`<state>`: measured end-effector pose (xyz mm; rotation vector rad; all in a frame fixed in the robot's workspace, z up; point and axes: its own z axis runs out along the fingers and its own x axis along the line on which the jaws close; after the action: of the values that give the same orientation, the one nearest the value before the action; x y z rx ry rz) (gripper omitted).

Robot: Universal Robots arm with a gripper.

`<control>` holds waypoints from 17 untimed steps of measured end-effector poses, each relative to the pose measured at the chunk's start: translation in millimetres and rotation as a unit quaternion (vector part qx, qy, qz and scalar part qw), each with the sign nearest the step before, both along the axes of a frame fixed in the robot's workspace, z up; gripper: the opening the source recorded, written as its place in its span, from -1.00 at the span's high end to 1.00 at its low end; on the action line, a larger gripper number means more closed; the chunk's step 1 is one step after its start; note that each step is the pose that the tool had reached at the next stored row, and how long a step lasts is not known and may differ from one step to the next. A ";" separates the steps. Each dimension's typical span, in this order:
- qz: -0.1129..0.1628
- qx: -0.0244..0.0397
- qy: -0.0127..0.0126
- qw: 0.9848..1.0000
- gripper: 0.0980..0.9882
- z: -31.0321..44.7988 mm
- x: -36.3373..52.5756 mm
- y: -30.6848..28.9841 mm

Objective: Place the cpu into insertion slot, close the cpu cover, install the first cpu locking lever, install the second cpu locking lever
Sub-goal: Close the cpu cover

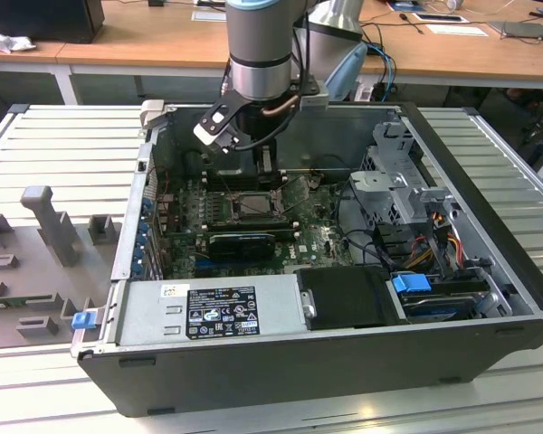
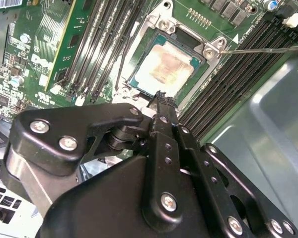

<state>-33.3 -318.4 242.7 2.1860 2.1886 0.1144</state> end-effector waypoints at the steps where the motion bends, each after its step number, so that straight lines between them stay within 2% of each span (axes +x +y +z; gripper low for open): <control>1: 0.000 0.000 0.000 1.000 0.98 1.1 0.0 0.1; 2: 0.000 0.000 0.000 1.000 0.98 3.6 0.0 0.1; 7: 0.000 0.000 0.000 1.000 0.98 5.0 2.7 0.0; 10: 0.000 0.000 0.000 1.000 0.98 11.3 2.8 0.1; 17: 0.000 0.000 0.000 1.000 0.98 13.4 9.9 0.1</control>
<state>-23.4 -318.2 256.1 2.1859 2.1885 0.1145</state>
